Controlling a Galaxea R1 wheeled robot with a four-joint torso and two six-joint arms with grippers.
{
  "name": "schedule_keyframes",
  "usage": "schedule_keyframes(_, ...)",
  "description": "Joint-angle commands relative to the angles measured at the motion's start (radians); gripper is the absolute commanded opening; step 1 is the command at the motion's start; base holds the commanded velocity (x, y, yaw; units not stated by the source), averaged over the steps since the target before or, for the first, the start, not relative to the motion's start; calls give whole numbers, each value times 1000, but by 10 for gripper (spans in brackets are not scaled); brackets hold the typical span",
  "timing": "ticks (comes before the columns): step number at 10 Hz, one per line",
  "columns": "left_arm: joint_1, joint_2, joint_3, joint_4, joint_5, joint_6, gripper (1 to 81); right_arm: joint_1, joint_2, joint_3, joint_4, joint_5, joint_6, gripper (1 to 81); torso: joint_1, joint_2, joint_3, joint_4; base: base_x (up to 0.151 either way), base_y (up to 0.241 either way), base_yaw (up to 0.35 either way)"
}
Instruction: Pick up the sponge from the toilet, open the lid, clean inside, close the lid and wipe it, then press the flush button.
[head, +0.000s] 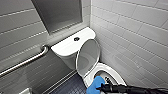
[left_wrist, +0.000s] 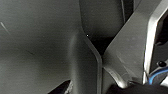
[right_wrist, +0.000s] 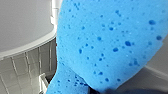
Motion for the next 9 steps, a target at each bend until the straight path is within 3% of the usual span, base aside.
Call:
schedule_keyframes(1, 11, -11, 21, -1, 79, 5, 811, 42, -78, 87, -11, -57, 0, 10, 0, 0, 0, 0, 0, 0, 0)
schedule_keyframes(9, 10, -8, 21, 1, 79, 6, 811, -109, -385, 290, -16, 80, -1, 10, 0, 0, 0, 0, 0, 0, 0)
